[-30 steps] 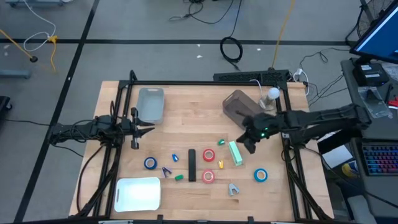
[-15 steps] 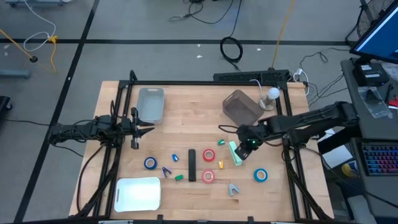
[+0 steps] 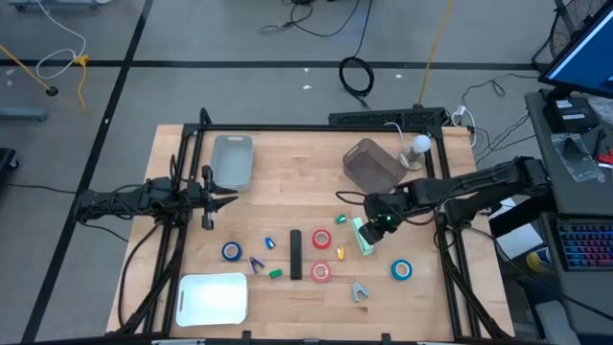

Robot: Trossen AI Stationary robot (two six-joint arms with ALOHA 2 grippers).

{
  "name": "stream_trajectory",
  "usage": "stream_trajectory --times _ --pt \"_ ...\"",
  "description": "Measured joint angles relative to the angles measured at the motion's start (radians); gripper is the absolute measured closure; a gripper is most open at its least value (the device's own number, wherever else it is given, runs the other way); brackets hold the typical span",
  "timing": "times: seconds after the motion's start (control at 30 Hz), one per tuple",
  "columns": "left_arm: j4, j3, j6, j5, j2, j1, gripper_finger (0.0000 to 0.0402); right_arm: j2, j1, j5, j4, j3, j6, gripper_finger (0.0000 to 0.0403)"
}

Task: Pick and place Stapler, Stapler remover, tape
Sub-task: Put the light green stapler into the gray bin

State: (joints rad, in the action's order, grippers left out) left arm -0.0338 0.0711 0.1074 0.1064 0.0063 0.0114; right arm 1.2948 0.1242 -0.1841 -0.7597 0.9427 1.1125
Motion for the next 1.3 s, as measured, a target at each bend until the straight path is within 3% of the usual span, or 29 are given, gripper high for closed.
stream_trajectory --times 0.6,0.83,1.3 --pt "0.0 0.0 0.026 0.001 0.0 0.0 0.033 0.151 -0.003 -0.004 0.105 -0.012 0.028 0.0206" --pt "0.0 0.0 0.025 0.001 0.0 0.0 0.033 0.165 0.001 -0.054 0.116 -0.011 0.071 0.0208" --pt "0.0 0.0 0.064 0.001 0.0 0.0 0.033 0.165 0.008 -0.03 0.113 -0.012 0.096 0.0227"
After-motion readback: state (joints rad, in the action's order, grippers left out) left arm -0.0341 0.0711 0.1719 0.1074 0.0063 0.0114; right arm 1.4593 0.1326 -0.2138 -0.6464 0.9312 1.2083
